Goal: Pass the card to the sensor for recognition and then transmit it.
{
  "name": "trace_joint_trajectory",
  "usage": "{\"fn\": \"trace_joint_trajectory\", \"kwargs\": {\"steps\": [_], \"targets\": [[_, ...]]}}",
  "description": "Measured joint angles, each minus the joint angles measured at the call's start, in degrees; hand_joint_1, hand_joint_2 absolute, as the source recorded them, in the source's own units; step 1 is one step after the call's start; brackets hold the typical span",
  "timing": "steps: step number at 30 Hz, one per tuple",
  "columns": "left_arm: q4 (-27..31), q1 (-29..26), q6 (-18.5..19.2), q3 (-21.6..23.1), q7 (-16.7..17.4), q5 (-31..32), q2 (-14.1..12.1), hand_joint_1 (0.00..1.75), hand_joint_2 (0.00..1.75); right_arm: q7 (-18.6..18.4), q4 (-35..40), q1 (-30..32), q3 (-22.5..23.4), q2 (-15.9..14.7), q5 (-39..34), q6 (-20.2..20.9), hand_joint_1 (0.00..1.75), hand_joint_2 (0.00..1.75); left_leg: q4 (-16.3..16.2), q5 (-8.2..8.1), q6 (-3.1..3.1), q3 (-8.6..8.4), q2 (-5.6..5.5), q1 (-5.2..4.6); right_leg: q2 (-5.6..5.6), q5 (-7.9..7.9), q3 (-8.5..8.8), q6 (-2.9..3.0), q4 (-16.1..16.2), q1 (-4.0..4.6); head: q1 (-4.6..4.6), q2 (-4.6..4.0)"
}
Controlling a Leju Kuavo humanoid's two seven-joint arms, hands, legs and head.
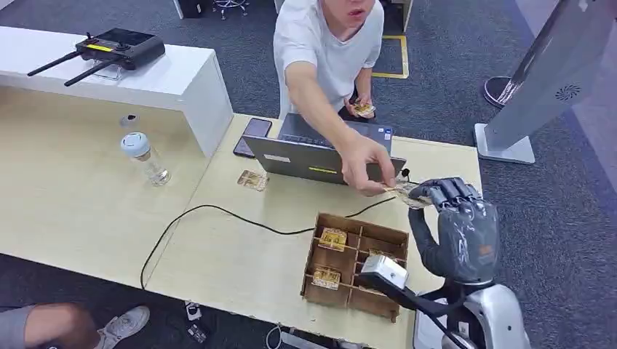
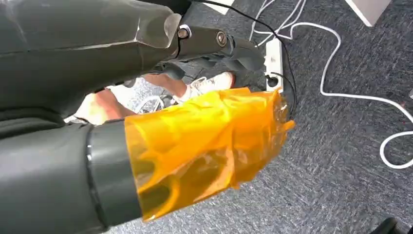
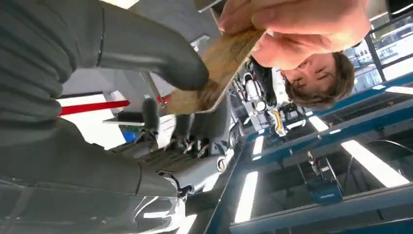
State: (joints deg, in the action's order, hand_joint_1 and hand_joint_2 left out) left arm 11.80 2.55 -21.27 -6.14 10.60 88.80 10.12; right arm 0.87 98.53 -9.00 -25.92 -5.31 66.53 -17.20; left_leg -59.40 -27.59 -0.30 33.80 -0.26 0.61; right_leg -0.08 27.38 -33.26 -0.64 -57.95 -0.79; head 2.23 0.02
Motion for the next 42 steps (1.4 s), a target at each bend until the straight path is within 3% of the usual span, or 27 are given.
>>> {"fn": "trace_joint_trajectory", "kwargs": {"steps": [17,30,42], "targets": [[0.0,-0.16,-0.57,-0.02,-0.02,-1.23,0.0,0.0,0.0,1.9,0.44,0.79,0.0,0.15,-6.52,1.92,1.75,1.75,0.0,0.0,0.0,-0.01,0.0,0.0,0.0,0.0,-0.01,0.0,0.0,0.0,0.0,0.0],[0.0,-1.55,-4.05,-2.03,-1.64,-4.7,-0.04,0.0,0.0,10.51,6.41,11.69,4.72,0.13,-29.97,8.21,1.75,1.75,0.0,-0.03,0.02,0.01,-0.02,0.0,-0.01,0.03,-0.02,-0.01,0.02,0.0,0.0,0.0],[0.0,-2.14,-5.27,-4.0,-2.69,-5.88,-0.09,0.0,0.0,13.55,7.91,20.93,12.0,-1.9,-52.99,16.37,1.75,1.75,0.0,-0.05,0.05,0.01,-0.01,-0.01,-0.01,0.03,-0.01,-0.02,0.03,-0.01,0.0,0.0]]}}
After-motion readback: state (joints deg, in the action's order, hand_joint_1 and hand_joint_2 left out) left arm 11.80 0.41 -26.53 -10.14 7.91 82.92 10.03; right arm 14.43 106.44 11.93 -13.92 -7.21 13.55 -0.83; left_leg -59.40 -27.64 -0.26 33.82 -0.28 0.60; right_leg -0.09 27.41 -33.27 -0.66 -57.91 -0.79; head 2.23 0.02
